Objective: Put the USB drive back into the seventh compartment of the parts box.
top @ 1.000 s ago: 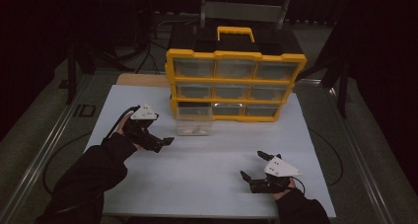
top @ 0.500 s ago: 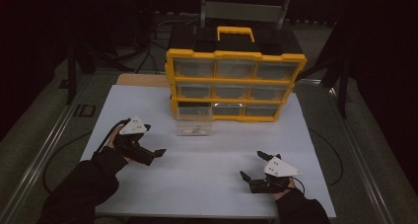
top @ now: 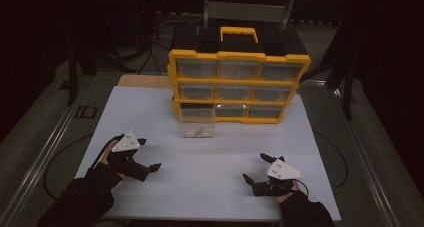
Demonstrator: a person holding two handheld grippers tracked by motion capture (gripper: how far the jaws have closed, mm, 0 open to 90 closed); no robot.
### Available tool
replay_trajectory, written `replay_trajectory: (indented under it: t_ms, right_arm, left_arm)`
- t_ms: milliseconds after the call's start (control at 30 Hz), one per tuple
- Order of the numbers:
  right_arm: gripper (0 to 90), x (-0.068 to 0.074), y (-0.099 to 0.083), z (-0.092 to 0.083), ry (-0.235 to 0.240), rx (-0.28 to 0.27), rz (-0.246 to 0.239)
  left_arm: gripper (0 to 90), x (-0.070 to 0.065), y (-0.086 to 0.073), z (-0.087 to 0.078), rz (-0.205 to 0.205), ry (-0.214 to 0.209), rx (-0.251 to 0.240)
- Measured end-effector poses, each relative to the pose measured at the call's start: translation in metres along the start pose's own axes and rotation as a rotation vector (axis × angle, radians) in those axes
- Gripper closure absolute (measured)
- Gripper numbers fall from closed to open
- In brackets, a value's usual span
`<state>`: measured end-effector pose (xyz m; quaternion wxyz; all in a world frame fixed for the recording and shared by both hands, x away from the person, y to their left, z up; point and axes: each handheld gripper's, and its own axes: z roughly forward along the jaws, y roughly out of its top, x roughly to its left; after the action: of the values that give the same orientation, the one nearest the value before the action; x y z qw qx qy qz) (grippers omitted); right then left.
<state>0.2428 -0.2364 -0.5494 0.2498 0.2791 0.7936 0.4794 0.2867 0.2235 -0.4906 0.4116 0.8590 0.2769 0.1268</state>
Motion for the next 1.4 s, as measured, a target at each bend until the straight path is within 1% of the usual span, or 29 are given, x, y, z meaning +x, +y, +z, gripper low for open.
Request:
replay_trajectory:
  t_ms: [100,200,267,367,467,500,600,667,733,833,900,967,1067,1200,1300,1400]
  right_arm:
    - [9.3,-0.001,0.000,0.001,0.001,-0.002,0.003]
    - [9.3,0.000,0.000,0.000,0.001,0.001,0.000]
    - [9.3,0.000,0.000,0.001,0.002,0.000,0.005]
    - [9.3,0.000,0.000,0.001,0.004,0.001,-0.001]
    - [9.3,0.000,0.000,0.001,0.005,0.003,0.005]
    - [9.3,0.000,0.000,0.001,0.006,0.001,0.001]
    - [9.3,0.000,0.000,0.001,0.008,0.009,-0.003]
    - [9.3,0.000,0.000,0.002,0.008,0.006,0.000]
    - [9.3,0.001,0.000,0.002,0.009,0.007,-0.006]
    - [9.3,0.000,0.000,0.002,0.009,0.007,0.000]
    - [9.3,0.001,0.000,0.002,0.008,0.007,-0.005]
    - [9.3,0.000,-0.001,0.002,0.009,0.008,-0.006]
    - [9.3,0.000,0.000,0.002,0.010,0.006,-0.002]
    - [9.3,0.000,-0.001,0.002,0.010,0.008,0.001]
    - [9.3,0.001,-0.001,0.002,0.010,0.009,-0.005]
    - [9.3,0.000,-0.001,0.001,0.009,0.009,0.001]
  left_arm:
    - [0.3,-0.001,-0.008,-0.001,-0.007,0.003,0.003]
    - [0.3,-0.003,-0.015,-0.002,-0.004,0.005,0.008]
    - [0.3,-0.003,-0.020,-0.003,-0.021,0.009,-0.002]
    - [0.3,-0.004,-0.026,-0.005,-0.021,0.015,-0.007]
    - [0.3,-0.005,-0.032,-0.007,-0.038,0.018,-0.028]
    - [0.3,-0.005,-0.034,-0.008,-0.037,0.018,-0.036]
    - [0.4,-0.007,-0.042,-0.010,-0.044,0.015,-0.040]
    - [0.4,-0.008,-0.045,-0.011,-0.043,0.023,-0.029]
    - [0.4,-0.009,-0.050,-0.012,-0.038,0.039,-0.030]
    - [0.3,-0.007,-0.056,-0.014,-0.064,0.044,-0.038]
    - [0.4,-0.007,-0.060,-0.016,-0.068,0.042,-0.035]
    - [0.4,-0.007,-0.064,-0.018,-0.075,0.043,-0.043]
    - [0.4,-0.009,-0.069,-0.020,-0.077,0.043,-0.044]
    - [0.4,-0.009,-0.073,-0.022,-0.090,0.055,-0.055]
    - [0.4,-0.010,-0.076,-0.022,-0.073,0.074,-0.033]
    - [0.4,-0.010,-0.079,-0.022,-0.087,0.076,-0.044]
